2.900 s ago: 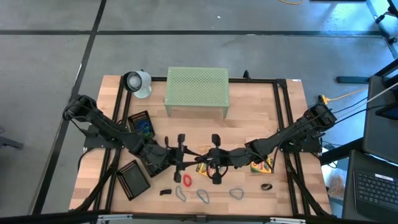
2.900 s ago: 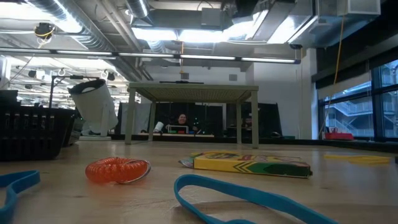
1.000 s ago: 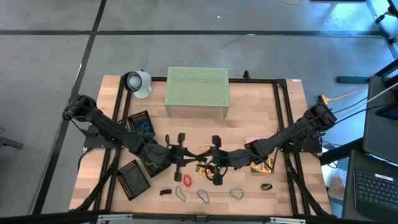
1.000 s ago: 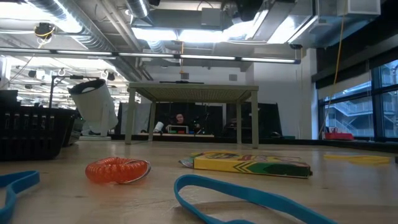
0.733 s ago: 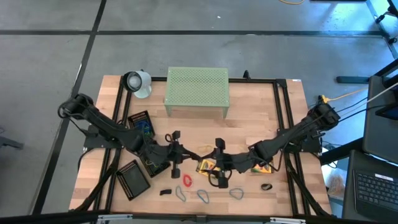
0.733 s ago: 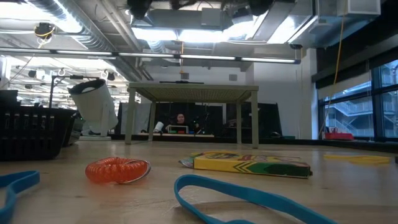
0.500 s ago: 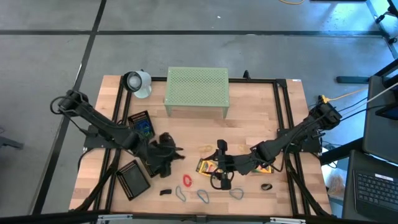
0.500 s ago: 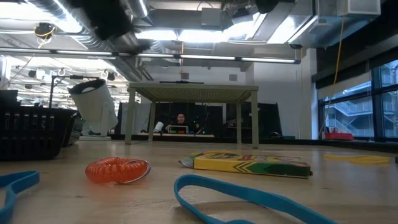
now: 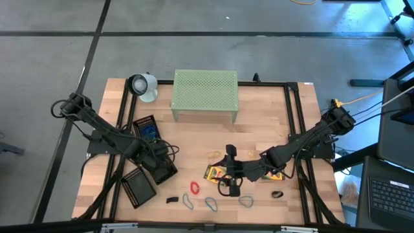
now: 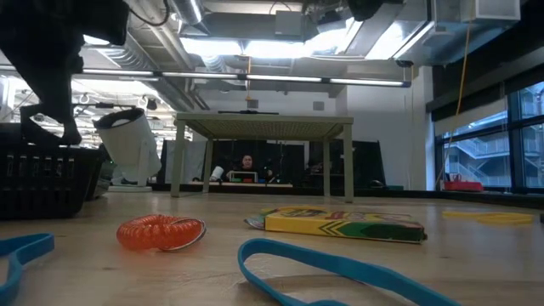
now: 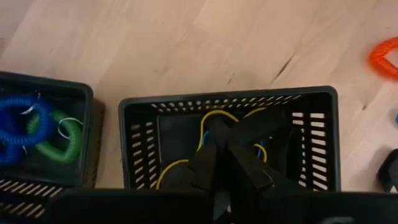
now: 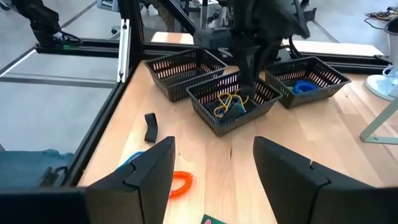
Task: Pick & Place Office Desk Supplies
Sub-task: Put the black rubber band into the middle black bin, then put the yellow rubber band into the middle black bin
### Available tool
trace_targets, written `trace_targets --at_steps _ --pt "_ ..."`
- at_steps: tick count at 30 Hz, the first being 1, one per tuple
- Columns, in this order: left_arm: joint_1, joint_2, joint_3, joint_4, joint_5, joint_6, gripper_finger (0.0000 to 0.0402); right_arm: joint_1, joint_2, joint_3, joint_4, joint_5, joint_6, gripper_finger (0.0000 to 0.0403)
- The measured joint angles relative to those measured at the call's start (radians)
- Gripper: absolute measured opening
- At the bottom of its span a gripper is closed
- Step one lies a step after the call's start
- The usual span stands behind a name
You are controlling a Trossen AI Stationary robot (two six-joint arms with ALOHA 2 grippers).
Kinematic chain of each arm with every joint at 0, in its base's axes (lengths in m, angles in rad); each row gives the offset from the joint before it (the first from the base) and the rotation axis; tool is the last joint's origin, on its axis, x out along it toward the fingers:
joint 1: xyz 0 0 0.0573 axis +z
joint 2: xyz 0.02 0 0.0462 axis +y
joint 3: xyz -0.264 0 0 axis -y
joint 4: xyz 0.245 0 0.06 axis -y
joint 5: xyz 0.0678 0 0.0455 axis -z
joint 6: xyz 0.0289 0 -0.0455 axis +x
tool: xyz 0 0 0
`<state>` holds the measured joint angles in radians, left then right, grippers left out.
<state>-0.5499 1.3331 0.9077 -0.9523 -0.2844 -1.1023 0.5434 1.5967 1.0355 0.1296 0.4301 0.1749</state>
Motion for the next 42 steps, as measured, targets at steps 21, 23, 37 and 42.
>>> trace_targets --at_steps 21,23,37,42 --pt "0.0 0.0 0.0 0.007 0.019 0.013 0.0104 -0.001 0.0 0.0 -0.052 0.105 0.001 0.0219" --pt "0.0 0.0 0.0 0.007 0.028 0.006 0.0104 -0.003 0.0 0.0 -0.068 0.113 0.025 0.0219" --pt "0.0 0.0 0.0 0.011 0.019 -0.003 0.0102 -0.047 0.0 0.0 -0.259 0.112 0.264 0.0219" --pt "0.0 0.0 0.0 0.05 0.006 -0.011 0.01 -0.069 0.0 0.0 -0.558 0.086 0.538 0.0219"
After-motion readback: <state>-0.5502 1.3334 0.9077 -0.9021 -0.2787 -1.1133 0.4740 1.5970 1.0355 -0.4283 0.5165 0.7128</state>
